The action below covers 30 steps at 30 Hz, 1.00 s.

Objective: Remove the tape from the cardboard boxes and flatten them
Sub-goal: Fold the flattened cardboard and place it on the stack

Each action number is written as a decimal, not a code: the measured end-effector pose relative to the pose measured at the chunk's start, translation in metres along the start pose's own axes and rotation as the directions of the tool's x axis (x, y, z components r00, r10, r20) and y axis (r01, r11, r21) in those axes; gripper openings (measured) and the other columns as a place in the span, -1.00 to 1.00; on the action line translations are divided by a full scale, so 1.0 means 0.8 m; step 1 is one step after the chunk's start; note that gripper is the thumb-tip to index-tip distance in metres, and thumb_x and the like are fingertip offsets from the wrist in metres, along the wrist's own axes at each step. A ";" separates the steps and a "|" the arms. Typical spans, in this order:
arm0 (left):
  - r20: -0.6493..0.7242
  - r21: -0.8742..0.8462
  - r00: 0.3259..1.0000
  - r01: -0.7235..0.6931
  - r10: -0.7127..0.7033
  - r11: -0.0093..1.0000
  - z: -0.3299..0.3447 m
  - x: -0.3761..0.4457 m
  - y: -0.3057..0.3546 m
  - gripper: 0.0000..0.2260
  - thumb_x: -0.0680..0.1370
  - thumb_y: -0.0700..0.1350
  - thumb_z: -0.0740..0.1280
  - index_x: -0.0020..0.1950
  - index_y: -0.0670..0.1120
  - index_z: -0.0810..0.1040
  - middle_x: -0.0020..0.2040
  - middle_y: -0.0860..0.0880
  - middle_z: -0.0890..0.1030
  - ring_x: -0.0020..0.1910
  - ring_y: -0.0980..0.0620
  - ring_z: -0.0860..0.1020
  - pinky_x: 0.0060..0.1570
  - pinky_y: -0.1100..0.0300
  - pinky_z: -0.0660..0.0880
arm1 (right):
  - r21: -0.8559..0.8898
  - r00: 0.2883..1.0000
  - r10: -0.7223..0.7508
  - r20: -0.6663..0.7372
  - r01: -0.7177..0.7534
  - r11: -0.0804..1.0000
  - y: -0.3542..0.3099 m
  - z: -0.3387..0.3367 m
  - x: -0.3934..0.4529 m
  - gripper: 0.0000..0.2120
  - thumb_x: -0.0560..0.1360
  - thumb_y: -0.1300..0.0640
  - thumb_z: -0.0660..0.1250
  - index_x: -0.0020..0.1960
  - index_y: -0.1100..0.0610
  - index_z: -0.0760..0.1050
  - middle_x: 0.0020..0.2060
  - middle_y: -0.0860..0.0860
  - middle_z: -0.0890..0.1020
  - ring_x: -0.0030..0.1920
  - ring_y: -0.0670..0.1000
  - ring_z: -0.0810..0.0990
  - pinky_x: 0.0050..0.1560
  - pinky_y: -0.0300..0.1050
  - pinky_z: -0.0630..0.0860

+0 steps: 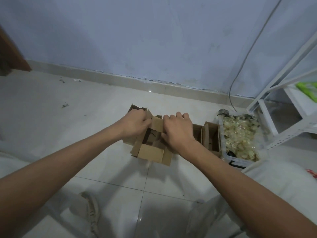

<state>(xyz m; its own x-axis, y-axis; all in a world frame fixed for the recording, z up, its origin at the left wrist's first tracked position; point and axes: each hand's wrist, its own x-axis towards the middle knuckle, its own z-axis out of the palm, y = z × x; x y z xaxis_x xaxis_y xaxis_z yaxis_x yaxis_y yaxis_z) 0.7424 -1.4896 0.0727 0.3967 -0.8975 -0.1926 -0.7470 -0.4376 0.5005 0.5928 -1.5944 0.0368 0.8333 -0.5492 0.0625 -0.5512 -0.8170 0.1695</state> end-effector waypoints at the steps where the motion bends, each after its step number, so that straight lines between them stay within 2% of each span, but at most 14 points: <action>1: -0.007 -0.009 1.000 0.008 -0.008 1.000 0.001 0.001 0.000 -0.61 0.68 -0.13 0.20 -0.35 -0.16 0.36 -0.36 -0.11 0.45 -0.39 -0.02 0.40 -0.40 0.13 0.28 | 0.018 1.000 -0.012 -0.005 0.012 1.000 0.002 -0.001 0.000 -0.65 0.59 -0.13 0.34 0.22 0.09 0.48 0.03 0.05 0.64 0.08 0.14 0.58 0.09 0.06 0.42; 4: -0.027 -0.048 0.999 0.029 -0.030 0.998 0.002 0.003 -0.005 -0.64 0.68 -0.12 0.22 -0.30 -0.21 0.43 -0.34 -0.14 0.48 -0.35 -0.06 0.42 -0.38 0.10 0.29 | 0.130 0.999 -0.035 -0.003 0.035 0.991 0.006 -0.002 -0.005 -0.70 0.61 -0.15 0.19 0.02 0.08 0.48 -0.21 0.01 0.54 -0.22 0.12 0.55 -0.21 -0.04 0.45; 7: -0.065 -0.183 0.997 0.023 -0.036 0.983 0.003 0.001 -0.016 -0.68 0.69 -0.05 0.26 -0.17 -0.14 0.65 -0.25 -0.10 0.61 -0.25 -0.05 0.51 -0.27 0.10 0.39 | 0.236 0.998 0.031 0.050 -0.042 0.971 0.014 0.003 -0.011 -0.66 0.66 -0.05 0.11 -0.12 0.11 0.52 -0.27 0.04 0.56 -0.23 0.16 0.59 -0.18 0.01 0.55; 10: -0.131 -0.281 0.985 0.073 -0.113 0.957 0.024 -0.002 -0.023 -0.83 0.63 0.02 0.36 -0.06 0.01 0.71 -0.11 0.04 0.68 -0.08 0.05 0.61 -0.06 0.10 0.56 | 0.319 0.992 0.092 0.085 -0.115 0.941 0.017 0.012 -0.021 -0.68 0.67 0.00 0.10 -0.12 0.10 0.52 -0.24 0.06 0.60 -0.21 0.17 0.60 -0.15 0.04 0.58; 12: -0.123 -0.181 0.984 0.109 -0.132 0.977 0.039 -0.004 -0.025 -0.89 0.58 0.06 0.42 0.04 0.07 0.66 -0.06 0.07 0.68 -0.04 0.05 0.63 -0.01 0.04 0.60 | 0.340 0.988 0.129 0.087 -0.151 0.928 0.017 0.014 -0.026 -0.69 0.68 0.03 0.10 -0.13 0.11 0.50 -0.25 0.04 0.60 -0.21 0.17 0.62 -0.16 0.04 0.59; 15: -0.082 0.065 0.982 0.176 -0.171 0.982 0.049 -0.005 -0.038 -0.73 0.53 0.19 0.44 0.14 0.10 0.55 -0.08 0.06 0.64 -0.09 0.00 0.61 -0.13 0.07 0.58 | 0.352 0.982 0.179 0.054 -0.186 0.917 0.019 0.013 -0.029 -0.69 0.68 0.05 0.09 -0.11 0.13 0.50 -0.26 0.04 0.58 -0.23 0.17 0.60 -0.19 0.02 0.55; 17: -0.098 0.082 0.968 0.237 -0.229 0.968 0.054 -0.008 -0.048 -0.62 0.51 0.23 0.45 0.17 0.05 0.49 -0.09 0.03 0.61 -0.13 -0.02 0.62 -0.12 0.03 0.63 | 0.363 0.980 0.200 0.023 -0.195 0.911 0.023 0.011 -0.029 -0.69 0.68 0.04 0.08 -0.08 0.13 0.51 -0.25 0.06 0.60 -0.24 0.18 0.60 -0.20 0.02 0.55; 19: -0.063 -0.159 0.942 0.316 -0.329 0.935 0.054 -0.009 -0.050 -0.58 0.50 0.13 0.50 0.21 0.03 0.41 -0.06 -0.01 0.60 -0.17 -0.07 0.67 -0.14 -0.02 0.68 | 0.377 0.980 0.200 0.006 -0.187 0.907 0.024 0.010 -0.032 -0.68 0.70 0.04 0.07 -0.07 0.12 0.51 -0.27 0.05 0.60 -0.26 0.16 0.59 -0.26 -0.01 0.48; 21: 0.025 -0.457 0.913 0.372 -0.407 0.808 0.053 -0.011 -0.049 -0.60 0.52 -0.06 0.50 0.26 0.01 0.39 0.03 -0.06 0.59 -0.15 -0.11 0.71 -0.19 0.01 0.70 | 0.402 0.980 0.201 0.004 -0.186 0.897 0.023 0.012 -0.036 -0.65 0.71 0.04 0.06 -0.10 0.13 0.52 -0.29 0.04 0.59 -0.29 0.14 0.58 -0.29 -0.03 0.43; 23: 0.014 -0.576 0.920 0.327 -0.391 0.749 0.053 -0.010 -0.053 -0.65 0.51 -0.15 0.46 0.26 0.01 0.48 0.12 -0.06 0.61 -0.02 -0.08 0.68 -0.09 -0.02 0.70 | 0.464 0.972 0.234 -0.001 -0.207 0.861 0.029 0.017 -0.035 -0.63 0.72 0.05 0.06 -0.13 0.14 0.52 -0.33 0.02 0.58 -0.32 0.11 0.58 -0.31 -0.01 0.50; 25: -0.054 -0.586 0.936 0.253 -0.348 0.770 0.052 -0.011 -0.056 -0.64 0.47 -0.07 0.43 0.27 0.06 0.58 0.15 -0.01 0.64 0.09 -0.05 0.63 0.10 -0.05 0.66 | 0.589 0.961 0.270 0.054 -0.249 0.768 0.039 0.019 -0.029 -0.66 0.71 0.06 0.08 -0.11 0.14 0.52 -0.32 0.02 0.60 -0.29 0.09 0.60 -0.25 0.07 0.60; 27: -0.144 -0.544 0.940 0.185 -0.309 0.818 0.050 -0.015 -0.054 -0.63 0.54 -0.09 0.38 0.36 0.05 0.60 0.18 -0.01 0.65 0.12 -0.04 0.60 0.14 0.05 0.60 | 0.750 0.939 0.298 0.172 -0.321 0.578 0.046 0.016 -0.025 -0.76 0.70 0.07 0.12 0.10 0.13 0.53 -0.17 0.03 0.66 -0.18 0.11 0.67 -0.12 0.11 0.64; 28: -0.204 -0.494 0.940 0.141 -0.273 0.858 0.050 -0.017 -0.054 -0.63 0.59 -0.15 0.34 0.41 0.03 0.58 0.18 -0.04 0.65 0.09 -0.05 0.60 0.09 0.10 0.58 | 0.822 0.915 0.311 0.258 -0.377 0.427 0.048 0.015 -0.025 -0.75 0.70 0.06 0.12 0.27 0.07 0.50 -0.05 0.04 0.67 -0.14 0.11 0.70 -0.07 0.12 0.67; 30: -0.307 -0.389 0.935 0.048 -0.179 0.920 0.049 -0.020 -0.052 -0.57 0.63 -0.23 0.24 0.47 0.04 0.54 0.09 -0.08 0.68 -0.11 -0.08 0.60 -0.13 0.15 0.57 | 0.868 0.834 0.277 0.477 -0.496 0.002 0.057 0.010 -0.024 -0.59 0.70 -0.01 0.07 0.53 -0.03 0.34 0.12 0.10 0.66 -0.06 0.16 0.75 -0.01 0.14 0.70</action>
<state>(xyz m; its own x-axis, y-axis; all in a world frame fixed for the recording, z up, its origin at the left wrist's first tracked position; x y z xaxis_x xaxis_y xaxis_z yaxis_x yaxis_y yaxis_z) 0.7464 -1.4589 0.0220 0.6682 -0.7439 -0.0105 -0.4606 -0.4247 0.7794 0.5512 -1.6221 0.0355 0.5229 -0.7680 -0.3697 -0.4509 0.1189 -0.8846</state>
